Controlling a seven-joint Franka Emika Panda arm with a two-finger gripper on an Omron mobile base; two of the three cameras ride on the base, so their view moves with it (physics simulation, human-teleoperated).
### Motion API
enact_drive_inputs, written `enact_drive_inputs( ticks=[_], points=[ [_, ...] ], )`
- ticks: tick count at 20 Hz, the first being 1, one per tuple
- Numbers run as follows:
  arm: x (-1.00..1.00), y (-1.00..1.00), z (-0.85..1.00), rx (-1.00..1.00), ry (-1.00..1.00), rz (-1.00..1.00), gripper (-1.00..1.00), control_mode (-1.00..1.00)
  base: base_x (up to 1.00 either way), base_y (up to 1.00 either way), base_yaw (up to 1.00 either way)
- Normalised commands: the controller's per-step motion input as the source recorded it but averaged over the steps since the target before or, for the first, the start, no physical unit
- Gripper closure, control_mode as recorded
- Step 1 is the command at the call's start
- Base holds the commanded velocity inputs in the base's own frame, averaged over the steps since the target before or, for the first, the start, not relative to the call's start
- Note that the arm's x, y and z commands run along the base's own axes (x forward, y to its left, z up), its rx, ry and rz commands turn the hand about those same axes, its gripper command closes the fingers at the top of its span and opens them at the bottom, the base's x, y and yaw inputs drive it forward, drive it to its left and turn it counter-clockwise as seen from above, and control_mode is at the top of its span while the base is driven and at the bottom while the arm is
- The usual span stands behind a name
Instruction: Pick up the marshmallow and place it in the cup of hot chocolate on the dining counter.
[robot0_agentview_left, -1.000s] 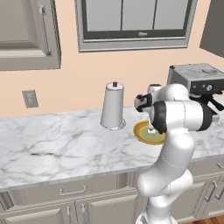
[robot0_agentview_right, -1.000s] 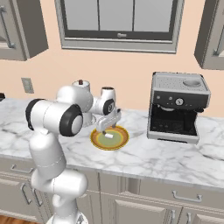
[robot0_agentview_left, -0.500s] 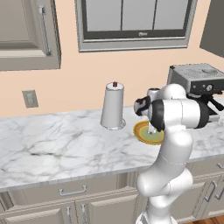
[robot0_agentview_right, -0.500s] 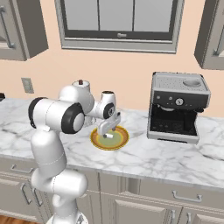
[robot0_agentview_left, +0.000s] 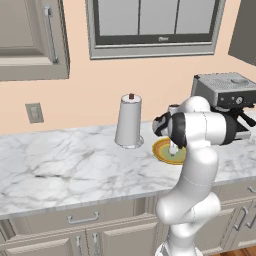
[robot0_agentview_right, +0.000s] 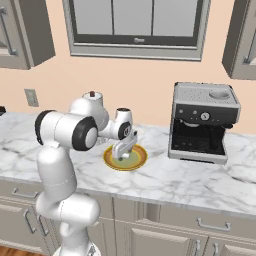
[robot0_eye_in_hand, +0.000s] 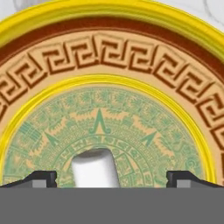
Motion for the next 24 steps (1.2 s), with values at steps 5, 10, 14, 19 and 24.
enact_drive_inputs(
  ticks=[5,10,14,19,24],
  points=[
    [0.00,-0.01,-0.29,0.00,-0.02,0.03,-1.00,-1.00,0.00,0.00,0.00],
    [0.00,-0.01,-0.21,0.00,0.00,0.03,1.00,-1.00,0.00,0.00,0.00],
    [0.00,0.00,-0.06,0.00,0.00,0.01,1.00,-1.00,0.00,0.00,0.00],
    [0.00,0.00,0.00,0.00,0.00,0.00,1.00,-1.00,0.00,0.00,0.00],
    [0.00,-0.01,-0.02,0.00,0.00,0.00,1.00,-1.00,0.00,0.00,0.00]
  ],
)
